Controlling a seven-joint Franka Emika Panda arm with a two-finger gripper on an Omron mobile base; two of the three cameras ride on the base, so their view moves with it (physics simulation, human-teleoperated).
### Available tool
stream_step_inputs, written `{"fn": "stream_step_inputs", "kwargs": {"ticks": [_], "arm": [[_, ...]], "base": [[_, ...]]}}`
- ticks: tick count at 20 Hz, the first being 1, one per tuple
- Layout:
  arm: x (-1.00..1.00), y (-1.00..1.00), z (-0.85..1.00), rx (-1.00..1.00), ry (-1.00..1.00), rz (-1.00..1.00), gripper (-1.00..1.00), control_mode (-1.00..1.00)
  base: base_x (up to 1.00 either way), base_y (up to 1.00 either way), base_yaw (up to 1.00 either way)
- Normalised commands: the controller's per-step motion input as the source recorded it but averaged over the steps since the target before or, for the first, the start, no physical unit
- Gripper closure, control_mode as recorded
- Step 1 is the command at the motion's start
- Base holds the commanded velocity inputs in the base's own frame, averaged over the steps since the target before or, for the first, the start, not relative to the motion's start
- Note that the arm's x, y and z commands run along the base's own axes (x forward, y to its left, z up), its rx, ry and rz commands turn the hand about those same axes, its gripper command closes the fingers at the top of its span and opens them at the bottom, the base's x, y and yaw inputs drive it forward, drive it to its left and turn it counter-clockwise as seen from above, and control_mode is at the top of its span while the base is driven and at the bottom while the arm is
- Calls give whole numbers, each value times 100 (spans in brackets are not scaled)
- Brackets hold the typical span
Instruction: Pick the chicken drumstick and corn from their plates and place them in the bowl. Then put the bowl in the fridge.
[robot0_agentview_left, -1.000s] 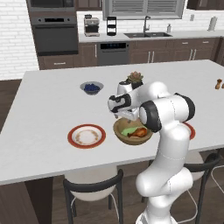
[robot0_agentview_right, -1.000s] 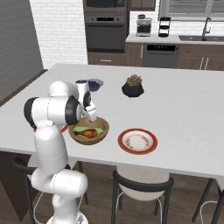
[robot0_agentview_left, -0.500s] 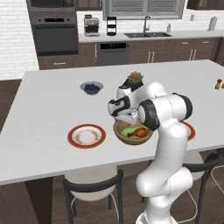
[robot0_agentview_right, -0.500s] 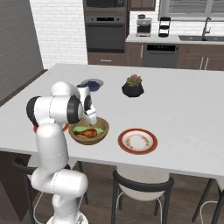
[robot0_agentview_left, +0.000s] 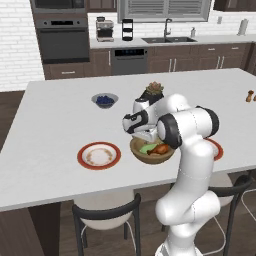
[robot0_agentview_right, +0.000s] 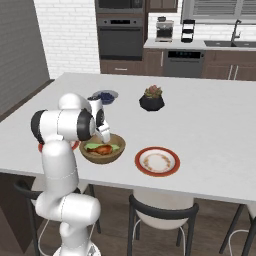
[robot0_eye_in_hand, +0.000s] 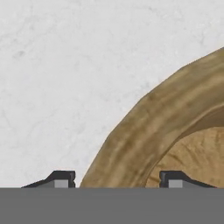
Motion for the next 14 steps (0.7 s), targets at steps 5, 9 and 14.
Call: {"fn": "stream_step_inputs", "kwargs": {"ticks": [5,9,14], "arm": [[-35,-1,-28,0,3,0,100,-100],[-29,-1,-7,0,0,0,100,-100],[-42,0,0,0,0,0,100,-100]], "base": [[0,0,0],[0,0,0],[0,0,0]]}}
